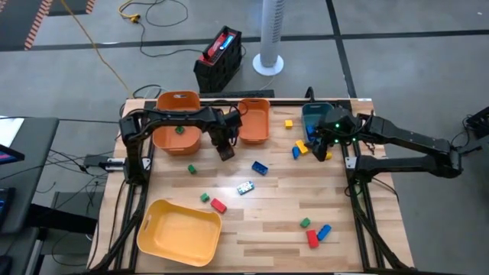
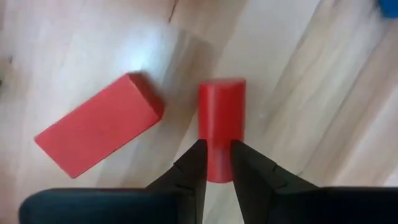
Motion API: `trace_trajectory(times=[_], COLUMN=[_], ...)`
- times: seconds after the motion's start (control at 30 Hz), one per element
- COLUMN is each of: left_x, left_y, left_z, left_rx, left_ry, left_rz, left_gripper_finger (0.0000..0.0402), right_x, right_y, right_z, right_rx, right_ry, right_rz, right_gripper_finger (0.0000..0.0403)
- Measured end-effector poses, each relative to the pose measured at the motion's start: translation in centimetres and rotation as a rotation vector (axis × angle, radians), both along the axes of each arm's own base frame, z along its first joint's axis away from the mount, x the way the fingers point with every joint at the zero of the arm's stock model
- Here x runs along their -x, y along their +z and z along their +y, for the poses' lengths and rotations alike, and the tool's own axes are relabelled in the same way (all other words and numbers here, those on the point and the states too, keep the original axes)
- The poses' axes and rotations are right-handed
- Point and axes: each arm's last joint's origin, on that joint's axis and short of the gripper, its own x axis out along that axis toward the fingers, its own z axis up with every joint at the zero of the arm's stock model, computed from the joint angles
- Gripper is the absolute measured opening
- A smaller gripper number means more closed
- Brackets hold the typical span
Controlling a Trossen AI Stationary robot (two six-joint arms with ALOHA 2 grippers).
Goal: Sort blocks
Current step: Put the red block into the right orange bin
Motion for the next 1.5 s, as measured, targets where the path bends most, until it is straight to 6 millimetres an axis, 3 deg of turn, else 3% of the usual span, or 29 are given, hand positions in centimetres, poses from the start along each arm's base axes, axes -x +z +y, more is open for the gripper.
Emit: trace_trajectory(times=[0.2, 0.4, 0.67, 0.8, 0.93, 1.07, 1.2, 1.4, 1.5], left_x=[0.2, -0.4, -2.1, -2.4, -1.7, -1.3, -1.3, -1.2, -1.5], left_y=[0.3, 0.5, 0.4, -0.3, -2.3, -3.1, -3.6, -3.6, -3.2], left_z=[-0.4, -2.4, -6.0, -6.4, -6.0, -5.6, -5.6, -5.6, -5.3], left_rx=[0.064, 0.259, 0.007, -0.017, 0.016, 0.016, -0.002, 0.000, 0.021], left_ry=[0.061, 0.092, 0.019, 0.036, 0.074, 0.092, 0.087, 0.110, 0.132], left_rz=[0.029, -0.009, -0.011, -0.058, -0.070, -0.080, -0.102, -0.104, -0.113], left_gripper_finger=[0.0081, 0.0153, 0.0282, 0.0308, 0.0295, 0.0267, 0.0224, 0.0122, 0.0121], right_x=[0.0, 0.0, 0.0, 0.0, 0.0, 0.0, 0.0, 0.0, 0.0], right_y=[0.0, 0.0, 0.0, 0.0, 0.0, 0.0, 0.0, 0.0, 0.0], right_z=[0.0, 0.0, 0.0, 0.0, 0.0, 0.0, 0.0, 0.0, 0.0], right_rx=[-0.002, -0.002, 0.003, 0.003, 0.001, -0.001, 0.003, 0.009, 0.016], right_ry=[-0.001, -0.001, 0.003, 0.003, 0.002, 0.001, 0.005, 0.013, 0.020], right_rz=[-0.001, 0.000, 0.001, 0.001, 0.000, 0.000, 0.001, 0.003, 0.002], right_gripper_finger=[0.0248, 0.0248, 0.0248, 0.0248, 0.0248, 0.0248, 0.0248, 0.0248, 0.0248])
